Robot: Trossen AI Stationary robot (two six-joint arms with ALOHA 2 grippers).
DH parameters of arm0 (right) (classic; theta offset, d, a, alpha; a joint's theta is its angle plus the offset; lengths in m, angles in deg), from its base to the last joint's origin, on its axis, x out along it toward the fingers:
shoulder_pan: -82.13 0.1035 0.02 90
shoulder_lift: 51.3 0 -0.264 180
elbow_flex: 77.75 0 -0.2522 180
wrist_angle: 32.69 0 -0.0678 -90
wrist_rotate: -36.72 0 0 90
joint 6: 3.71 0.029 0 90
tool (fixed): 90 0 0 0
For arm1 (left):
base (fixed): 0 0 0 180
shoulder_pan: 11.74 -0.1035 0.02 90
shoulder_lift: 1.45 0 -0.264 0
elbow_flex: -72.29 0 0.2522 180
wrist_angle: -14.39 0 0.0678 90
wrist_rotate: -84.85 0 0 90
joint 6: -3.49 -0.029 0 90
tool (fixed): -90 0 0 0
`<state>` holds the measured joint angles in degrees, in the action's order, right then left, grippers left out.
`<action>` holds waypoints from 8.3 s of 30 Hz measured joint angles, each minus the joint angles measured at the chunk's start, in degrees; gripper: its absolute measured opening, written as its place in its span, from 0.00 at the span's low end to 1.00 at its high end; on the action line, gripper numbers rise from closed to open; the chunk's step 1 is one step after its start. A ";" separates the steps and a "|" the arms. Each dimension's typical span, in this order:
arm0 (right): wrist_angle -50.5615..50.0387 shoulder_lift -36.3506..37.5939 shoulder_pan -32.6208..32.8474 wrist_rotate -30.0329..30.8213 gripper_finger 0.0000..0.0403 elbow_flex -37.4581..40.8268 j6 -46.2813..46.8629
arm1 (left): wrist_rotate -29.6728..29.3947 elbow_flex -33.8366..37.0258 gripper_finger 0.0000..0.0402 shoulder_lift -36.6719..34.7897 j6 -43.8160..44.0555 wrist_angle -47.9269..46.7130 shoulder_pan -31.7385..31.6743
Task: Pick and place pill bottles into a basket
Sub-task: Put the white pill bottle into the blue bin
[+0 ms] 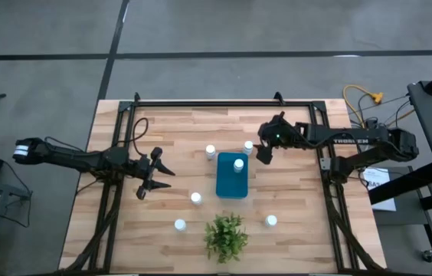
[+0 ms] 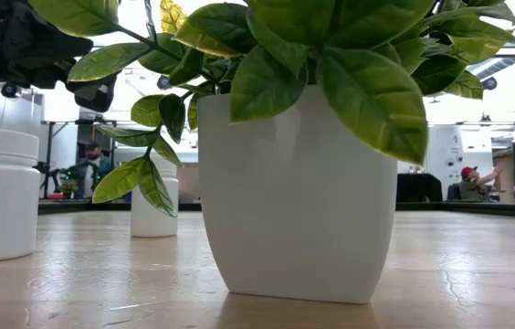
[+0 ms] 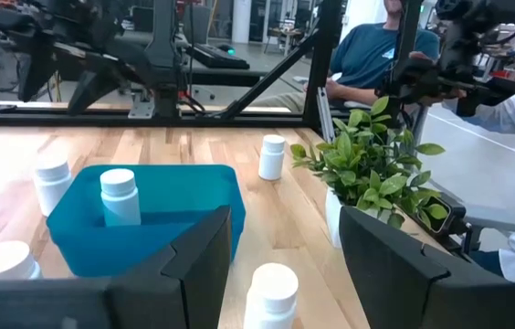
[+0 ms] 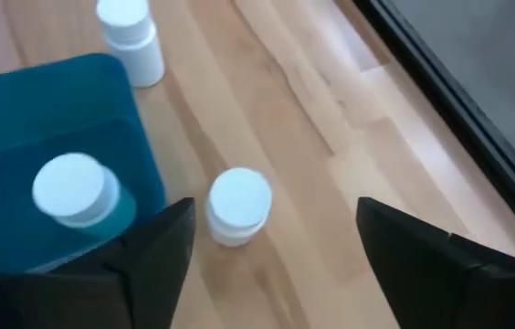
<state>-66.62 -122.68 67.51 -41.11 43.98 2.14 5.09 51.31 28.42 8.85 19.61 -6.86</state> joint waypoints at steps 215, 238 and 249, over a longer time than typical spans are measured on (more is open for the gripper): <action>-1.66 -27.12 15.24 -14.48 0.40 -11.41 1.68 | -0.02 0.02 0.47 1.22 1.75 -0.03 0.02; -1.92 -27.15 15.24 -13.44 0.58 -11.21 3.21 | 0.00 -0.04 0.47 1.40 1.81 -0.07 0.00; -2.24 -27.15 15.24 -13.49 0.52 -14.93 1.70 | 0.00 -0.19 0.47 1.40 1.84 -0.01 0.00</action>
<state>-68.86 -149.82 82.75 -54.60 29.05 3.84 5.09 51.12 29.82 10.69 19.60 -6.86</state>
